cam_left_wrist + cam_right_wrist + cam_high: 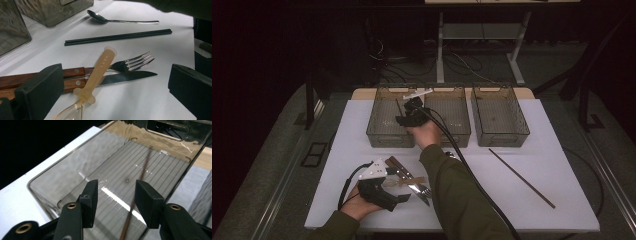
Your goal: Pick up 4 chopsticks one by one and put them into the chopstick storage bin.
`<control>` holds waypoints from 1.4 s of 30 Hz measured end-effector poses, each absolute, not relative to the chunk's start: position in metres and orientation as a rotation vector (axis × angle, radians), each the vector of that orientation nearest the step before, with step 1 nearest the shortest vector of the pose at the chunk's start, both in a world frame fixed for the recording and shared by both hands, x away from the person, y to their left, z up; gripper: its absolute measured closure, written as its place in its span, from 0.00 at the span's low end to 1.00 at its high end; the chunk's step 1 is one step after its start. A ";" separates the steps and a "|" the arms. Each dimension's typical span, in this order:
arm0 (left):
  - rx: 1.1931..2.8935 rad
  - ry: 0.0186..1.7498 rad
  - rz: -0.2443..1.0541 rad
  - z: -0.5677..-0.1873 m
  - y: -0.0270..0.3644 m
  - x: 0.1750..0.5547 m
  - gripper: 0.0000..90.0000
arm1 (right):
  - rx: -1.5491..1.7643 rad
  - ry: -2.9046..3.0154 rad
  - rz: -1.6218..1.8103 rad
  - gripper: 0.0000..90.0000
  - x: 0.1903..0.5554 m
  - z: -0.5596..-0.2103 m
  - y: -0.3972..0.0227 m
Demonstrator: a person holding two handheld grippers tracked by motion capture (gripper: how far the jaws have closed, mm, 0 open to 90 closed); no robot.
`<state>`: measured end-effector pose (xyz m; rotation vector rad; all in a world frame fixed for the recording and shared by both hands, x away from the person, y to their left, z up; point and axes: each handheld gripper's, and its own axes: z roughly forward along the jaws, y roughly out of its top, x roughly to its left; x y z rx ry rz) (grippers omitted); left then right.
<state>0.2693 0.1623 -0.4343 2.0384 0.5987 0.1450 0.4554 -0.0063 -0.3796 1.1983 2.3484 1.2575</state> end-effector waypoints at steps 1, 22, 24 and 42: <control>2.037 0.602 0.144 -0.434 0.162 0.269 0.00 | 1.192 2.357 1.267 0.56 0.455 -0.378 -0.009; 2.048 0.597 0.159 -0.436 0.162 0.271 0.00 | 0.964 2.530 1.270 0.24 0.425 -0.355 -0.057; 2.051 0.599 0.158 -0.436 0.162 0.271 0.00 | 0.950 2.526 1.270 0.20 0.421 -0.353 -0.061; 2.047 0.593 0.151 -0.437 0.163 0.273 0.00 | 0.893 2.531 1.264 0.10 0.396 -0.355 -0.108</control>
